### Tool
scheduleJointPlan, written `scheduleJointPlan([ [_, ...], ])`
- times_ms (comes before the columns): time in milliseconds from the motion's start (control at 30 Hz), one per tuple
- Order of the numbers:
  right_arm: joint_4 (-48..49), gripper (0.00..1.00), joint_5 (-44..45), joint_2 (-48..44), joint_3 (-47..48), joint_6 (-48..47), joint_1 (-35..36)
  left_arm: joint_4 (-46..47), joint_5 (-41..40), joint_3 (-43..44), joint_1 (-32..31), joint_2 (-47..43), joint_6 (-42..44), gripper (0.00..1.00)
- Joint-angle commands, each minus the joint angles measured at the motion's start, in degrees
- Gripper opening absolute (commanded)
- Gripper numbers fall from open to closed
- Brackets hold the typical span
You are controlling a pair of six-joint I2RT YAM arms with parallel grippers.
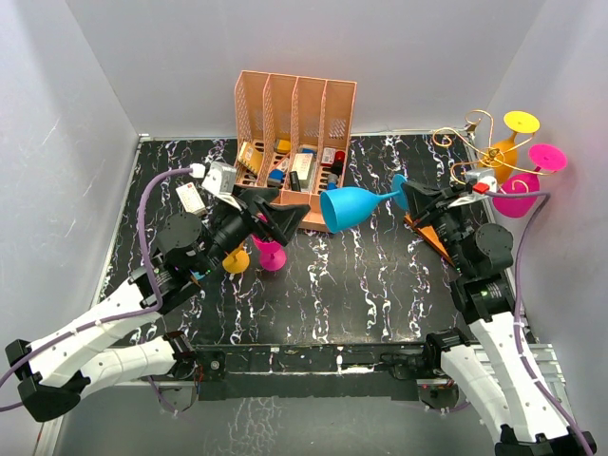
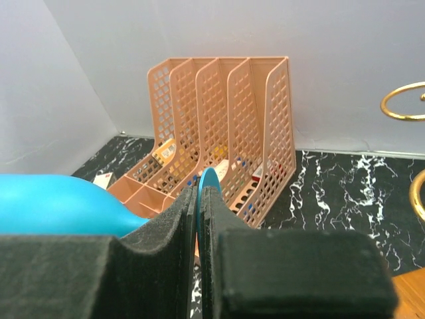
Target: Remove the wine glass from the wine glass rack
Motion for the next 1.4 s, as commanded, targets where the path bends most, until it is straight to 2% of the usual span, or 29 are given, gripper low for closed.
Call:
scheduleJointPlan([
  [0,7.9,0.08,1.0,-2.0,1.0,1.7,0.5,1.3,11.4,-0.6,0.2,-0.9,-5.5,0.97],
  [167,8.7,0.08,0.6,-2.7,0.2,2.0,0.6,-0.6,15.0,-0.8,0.2,1.0,-6.7,0.87],
  [267,10.4,0.08,-1.3,-3.0,-0.8,2.1,0.6,0.9,14.7,-0.9,0.2,2.3,-7.5,0.79],
  [433,11.9,0.08,-3.0,-3.2,-1.6,2.6,0.7,3.6,13.9,-0.3,0.2,5.1,-7.4,0.72],
  [800,15.0,0.08,-4.9,-3.7,-3.9,3.1,0.7,1.5,12.4,1.7,0.1,10.1,-6.4,0.54],
  [933,16.0,0.08,-4.8,-3.8,-4.8,2.9,0.7,0.0,12.7,2.9,0.2,11.5,-6.2,0.32],
  [1133,16.6,0.10,-4.7,-3.8,-5.7,2.3,0.8,-1.9,11.6,3.2,0.1,11.5,-6.5,0.09],
  [1233,16.6,0.20,-4.3,-3.8,-5.8,1.8,0.9,-4.7,11.5,4.1,0.2,11.8,-7.1,0.00],
  [1367,15.5,0.63,-4.6,-3.8,-5.4,-0.9,1.6,-11.8,10.9,5.5,0.2,11.0,-7.5,0.00],
])
